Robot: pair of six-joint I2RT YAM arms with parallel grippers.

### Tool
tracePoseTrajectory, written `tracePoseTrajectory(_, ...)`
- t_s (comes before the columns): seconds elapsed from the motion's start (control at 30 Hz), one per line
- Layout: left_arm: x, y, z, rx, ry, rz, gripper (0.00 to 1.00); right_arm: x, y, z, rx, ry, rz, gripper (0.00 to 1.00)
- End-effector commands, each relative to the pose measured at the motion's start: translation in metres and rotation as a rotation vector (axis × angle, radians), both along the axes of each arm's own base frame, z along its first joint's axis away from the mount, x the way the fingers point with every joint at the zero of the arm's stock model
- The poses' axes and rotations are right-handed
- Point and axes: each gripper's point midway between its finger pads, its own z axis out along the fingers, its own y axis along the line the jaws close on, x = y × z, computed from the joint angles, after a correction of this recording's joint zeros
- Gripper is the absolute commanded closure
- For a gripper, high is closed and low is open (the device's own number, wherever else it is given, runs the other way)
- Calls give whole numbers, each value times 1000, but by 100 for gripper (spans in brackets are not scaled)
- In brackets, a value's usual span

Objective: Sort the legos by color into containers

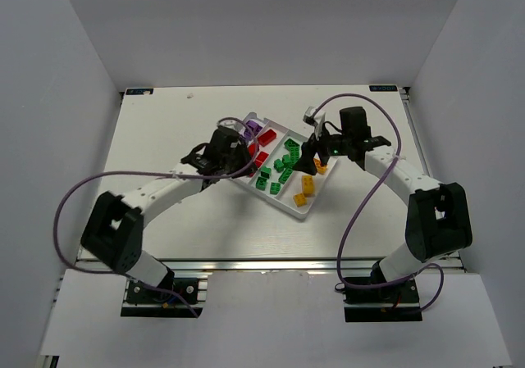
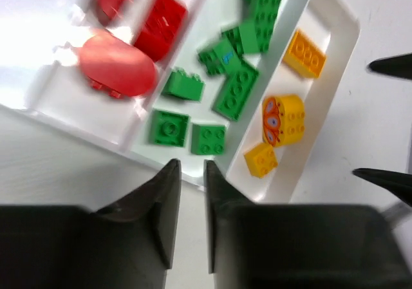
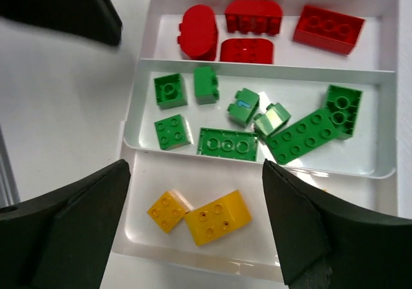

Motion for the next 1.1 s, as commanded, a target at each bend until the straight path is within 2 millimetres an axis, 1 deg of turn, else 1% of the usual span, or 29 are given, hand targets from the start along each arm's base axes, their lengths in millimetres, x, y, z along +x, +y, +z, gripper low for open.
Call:
tracePoseTrajectory(0.0,11,67,60,45,-155,328,72,-12,6,21,29,-123,153,11)
tracePoseTrajectory(0.03,-3,91,44,95,-106,395,77,-11,7,21,29,-151,167,11)
tracePoseTrajectory(0.07,-6,116,40,106,-92,480,78,-12,6,13,24,-156,166,11)
tracePoseTrajectory(0.1,-12,134,38,105,-79,544,74,-10,6,8,24,-162,164,11)
tracePoseTrajectory(0.13,-23,171,41,89,-54,691,63,-11,6,3,22,-148,171,11)
tracePoseTrajectory(0.17,-38,192,27,110,-9,766,49,-12,10,2,29,-153,232,10)
tracePoseTrajectory(0.2,-48,211,23,113,16,848,21,-16,11,1,29,-131,278,11)
tracePoseTrajectory(0.23,-67,244,21,134,52,992,10,-18,12,-10,26,-61,311,12)
tracePoseTrajectory(0.27,-78,257,17,161,71,1043,3,-24,16,5,52,-12,349,19)
tracePoseTrajectory(0.3,-85,269,16,185,85,1085,2,-23,18,5,58,-1,361,26)
tracePoseTrajectory(0.33,-97,286,13,226,119,1134,2,-21,19,6,63,6,363,39)
tracePoseTrajectory(0.37,-100,293,10,250,139,1149,2,-14,21,11,67,-39,356,45)
tracePoseTrajectory(0.4,-104,304,6,286,174,1166,2,-14,21,12,70,-36,333,57)
tracePoseTrajectory(0.43,-105,308,3,304,201,1169,2,-12,21,14,67,-56,319,65)
tracePoseTrajectory(0.47,-106,312,-8,342,255,1167,2,-7,20,13,49,-75,295,69)
tracePoseTrajectory(0.5,-105,317,-10,365,274,1171,2,-3,21,13,50,-83,273,70)
tracePoseTrajectory(0.53,-107,329,-13,380,302,1214,2,0,20,15,43,-93,252,68)
tracePoseTrajectory(0.6,-105,339,-21,405,346,1250,2,7,18,16,21,-112,211,57)
tracePoseTrajectory(0.63,-105,346,-22,409,356,1273,2,6,17,17,17,-113,203,50)
tracePoseTrajectory(0.67,-104,349,-23,412,361,1286,2,7,16,16,9,-115,194,48)
tracePoseTrajectory(0.73,-107,362,-31,434,401,1343,2,5,14,15,5,-109,188,45)
tracePoseTrajectory(0.8,-111,370,-39,452,443,1373,2,3,13,12,0,-93,176,44)
tracePoseTrajectory(0.83,-113,375,-46,466,479,1384,2,2,12,11,-2,-81,173,44)
tracePoseTrajectory(0.93,-107,383,-56,455,487,1393,2,0,11,7,-13,-50,167,43)
tracePoseTrajectory(1.0,-99,388,-58,437,472,1397,2,1,11,9,-16,-43,166,43)
tracePoseTrajectory(1.03,-97,392,-59,431,472,1407,2,3,11,6,-20,-30,164,43)
tracePoseTrajectory(1.07,-93,394,-60,431,472,1406,2,4,11,10,-21,-24,163,43)
